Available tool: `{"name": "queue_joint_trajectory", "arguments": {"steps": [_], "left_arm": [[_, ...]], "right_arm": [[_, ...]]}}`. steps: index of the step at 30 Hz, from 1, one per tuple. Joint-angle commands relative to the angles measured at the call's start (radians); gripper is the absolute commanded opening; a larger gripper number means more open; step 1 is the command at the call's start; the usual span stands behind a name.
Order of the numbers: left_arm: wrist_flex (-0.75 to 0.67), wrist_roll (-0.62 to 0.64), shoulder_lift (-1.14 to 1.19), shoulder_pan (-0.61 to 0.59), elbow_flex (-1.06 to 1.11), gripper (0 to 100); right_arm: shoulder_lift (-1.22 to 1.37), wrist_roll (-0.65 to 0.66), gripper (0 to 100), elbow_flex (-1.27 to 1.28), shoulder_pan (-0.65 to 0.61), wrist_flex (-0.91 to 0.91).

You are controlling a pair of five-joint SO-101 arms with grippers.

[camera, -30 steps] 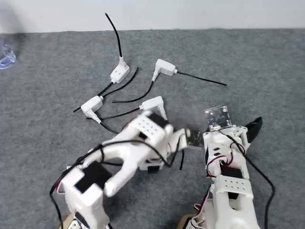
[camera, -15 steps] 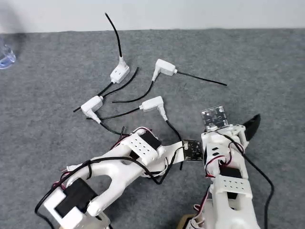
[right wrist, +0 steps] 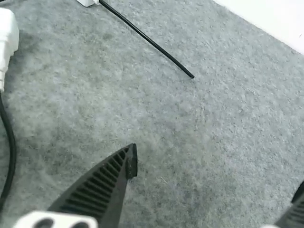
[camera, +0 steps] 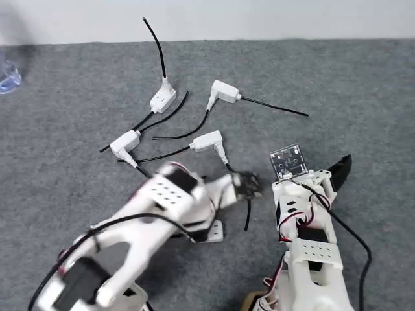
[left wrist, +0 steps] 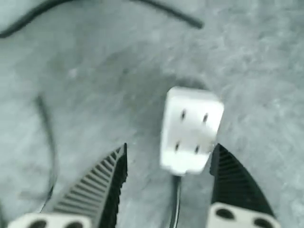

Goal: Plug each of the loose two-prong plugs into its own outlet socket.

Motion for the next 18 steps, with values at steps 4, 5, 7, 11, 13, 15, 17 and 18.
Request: {"name": "queue_joint_trajectory", "arguments": {"steps": [4,5,7,11,13,15,17,18], "left_arm": [[0.27,-0.094,-0.338,-0.18,-0.05,27],[0.31,-0.121,-0.385,-0.226,-0.05,27],[0.376,-0.186,-0.485,-0.344,-0.039,27],[0.4,-0.361,-0.677,-0.623,0.076,27],[0.376,-0.445,-0.763,-0.74,0.173,27],[0.338,-0.499,-0.847,-0.841,0.275,27],[0.296,-0.534,-0.93,-0.927,0.367,27],[0.272,-0.543,-0.973,-0.964,0.41,27]], "right_arm": [[0.002,0.012,48.2,-0.008,-0.007,-0.015],[0.002,0.012,48.2,-0.008,-0.007,-0.015],[0.002,0.012,48.2,-0.008,-0.007,-0.015],[0.002,0.012,48.2,-0.008,-0.008,-0.015],[0.002,0.012,48.2,-0.008,-0.008,-0.015],[0.002,0.012,48.2,-0.008,-0.008,-0.015],[0.002,0.012,48.2,-0.008,-0.01,-0.015],[0.002,0.012,48.2,-0.008,-0.016,-0.015]]}}
